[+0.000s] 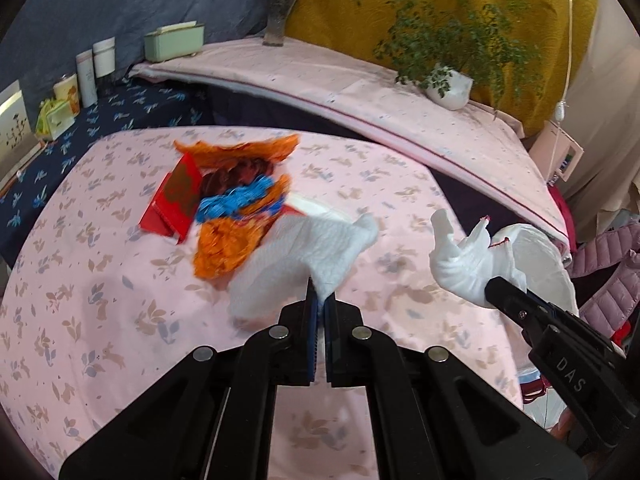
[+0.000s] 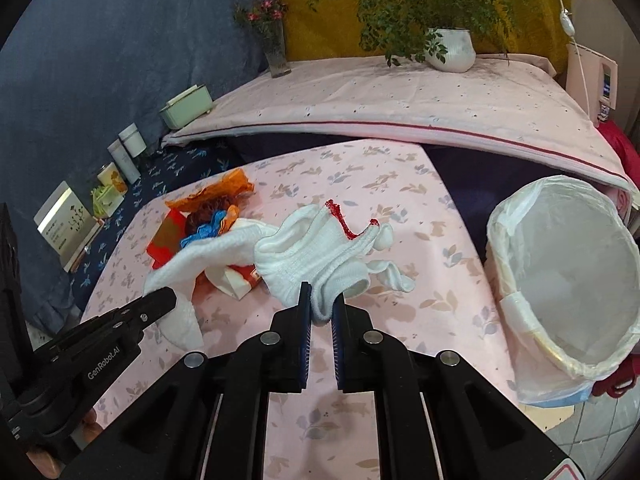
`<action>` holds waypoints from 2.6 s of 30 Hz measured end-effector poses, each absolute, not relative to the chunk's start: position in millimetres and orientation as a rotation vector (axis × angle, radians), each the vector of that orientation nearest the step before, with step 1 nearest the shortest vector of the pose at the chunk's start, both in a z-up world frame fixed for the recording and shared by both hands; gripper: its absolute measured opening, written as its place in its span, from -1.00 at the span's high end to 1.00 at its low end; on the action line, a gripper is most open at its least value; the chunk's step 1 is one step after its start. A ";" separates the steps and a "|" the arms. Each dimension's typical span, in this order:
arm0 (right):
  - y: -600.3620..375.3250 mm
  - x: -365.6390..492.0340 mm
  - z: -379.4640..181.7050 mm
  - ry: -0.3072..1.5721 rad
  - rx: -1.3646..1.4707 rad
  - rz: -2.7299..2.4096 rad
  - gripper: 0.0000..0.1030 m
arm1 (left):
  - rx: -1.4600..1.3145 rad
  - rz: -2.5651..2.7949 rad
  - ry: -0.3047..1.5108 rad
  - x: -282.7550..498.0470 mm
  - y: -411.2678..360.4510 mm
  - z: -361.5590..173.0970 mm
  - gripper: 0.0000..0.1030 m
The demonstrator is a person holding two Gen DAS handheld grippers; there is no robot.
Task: Collect trash
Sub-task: 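Carry the white glove and white towel over the bin with both tools, then open both tools to drop the glove and towel into the bin, then move both tools back from the bin to the trash pile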
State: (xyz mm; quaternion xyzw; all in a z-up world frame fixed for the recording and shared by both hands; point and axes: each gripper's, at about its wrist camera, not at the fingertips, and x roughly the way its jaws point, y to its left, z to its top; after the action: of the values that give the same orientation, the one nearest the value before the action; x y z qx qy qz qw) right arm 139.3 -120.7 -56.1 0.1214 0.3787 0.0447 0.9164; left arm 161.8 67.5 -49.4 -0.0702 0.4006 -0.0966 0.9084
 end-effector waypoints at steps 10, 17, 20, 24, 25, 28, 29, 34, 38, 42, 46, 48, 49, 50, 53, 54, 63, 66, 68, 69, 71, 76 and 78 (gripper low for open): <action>-178.0 121.6 -24.9 0.695 0.273 0.019 0.82 | -0.100 -0.303 0.765 152.3 3.1 -10.3 0.97; -225.1 108.5 -16.7 0.659 0.300 -0.052 0.82 | -0.063 -0.384 0.737 147.4 -52.8 9.4 0.97; -247.2 102.3 -16.6 0.651 0.316 -0.086 0.82 | -0.045 -0.416 0.733 147.0 -76.0 12.8 0.96; -275.1 94.1 -19.5 0.646 0.336 -0.132 0.82 | -0.025 -0.460 0.736 146.6 -106.1 13.5 0.96; -281.2 92.2 -20.8 0.646 0.341 -0.143 0.82 | -0.018 -0.469 0.739 146.6 -113.3 13.0 0.96; -299.8 86.8 -25.6 0.648 0.355 -0.171 0.82 | 0.001 -0.496 0.748 145.4 -133.6 10.0 0.96; -304.2 84.9 -26.9 0.648 0.359 -0.180 0.82 | 0.004 -0.505 0.752 144.5 -139.3 9.1 0.96; -323.4 79.5 -34.5 0.656 0.373 -0.210 0.82 | 0.027 -0.544 0.772 142.7 -165.3 1.7 0.96; -334.6 77.6 -39.7 0.661 0.379 -0.228 0.82 | 0.044 -0.567 0.785 143.2 -181.6 -2.9 0.96; -340.7 76.0 -44.0 0.665 0.382 -0.245 0.75 | 0.048 -0.585 0.805 145.5 -192.1 -8.4 0.94; -343.5 75.0 -44.7 0.655 0.385 -0.265 0.48 | 0.058 -0.566 0.798 145.6 -194.9 -11.7 0.51; -344.3 74.6 -44.5 0.651 0.384 -0.271 0.40 | 0.053 -0.543 0.786 145.7 -193.3 -11.7 0.21; -345.0 74.7 -44.6 0.651 0.383 -0.271 0.39 | 0.050 -0.538 0.781 145.7 -191.9 -11.7 0.21; -344.9 74.6 -44.2 0.650 0.384 -0.269 0.39 | 0.049 -0.535 0.782 146.4 -191.1 -11.5 0.21; -343.9 74.7 -43.3 0.649 0.380 -0.265 0.38 | 0.044 -0.521 0.789 149.0 -186.2 -12.5 0.21; -342.9 74.8 -42.7 0.649 0.378 -0.262 0.38 | 0.043 -0.517 0.790 149.6 -184.9 -12.6 0.21; -327.7 75.9 -38.3 0.645 0.361 -0.239 0.24 | 0.016 -0.472 0.805 154.2 -161.4 -16.8 0.16; -320.4 77.8 -36.1 0.647 0.348 -0.228 0.22 | 0.002 -0.457 0.808 155.3 -152.9 -17.1 0.16; -314.7 79.6 -34.4 0.649 0.338 -0.219 0.22 | -0.010 -0.447 0.807 156.6 -145.1 -16.5 0.15; -311.5 80.5 -33.3 0.650 0.334 -0.215 0.22 | -0.015 -0.441 0.807 157.2 -141.5 -16.3 0.15; -306.4 81.7 -31.8 0.650 0.327 -0.206 0.21 | -0.030 -0.429 0.810 158.6 -132.3 -16.1 0.15; -287.4 86.7 -28.8 0.656 0.310 -0.180 0.20 | -0.059 -0.394 0.814 162.6 -109.7 -16.5 0.12; -278.1 88.7 -28.4 0.660 0.301 -0.166 0.20 | -0.067 -0.377 0.810 163.4 -102.0 -16.4 0.03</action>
State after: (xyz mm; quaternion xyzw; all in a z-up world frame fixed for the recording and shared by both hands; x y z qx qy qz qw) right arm 88.7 -278.1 -28.4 0.1469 0.3224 -0.0813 0.9316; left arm 163.4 -102.0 -16.4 -0.0322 0.3918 -0.1824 0.9012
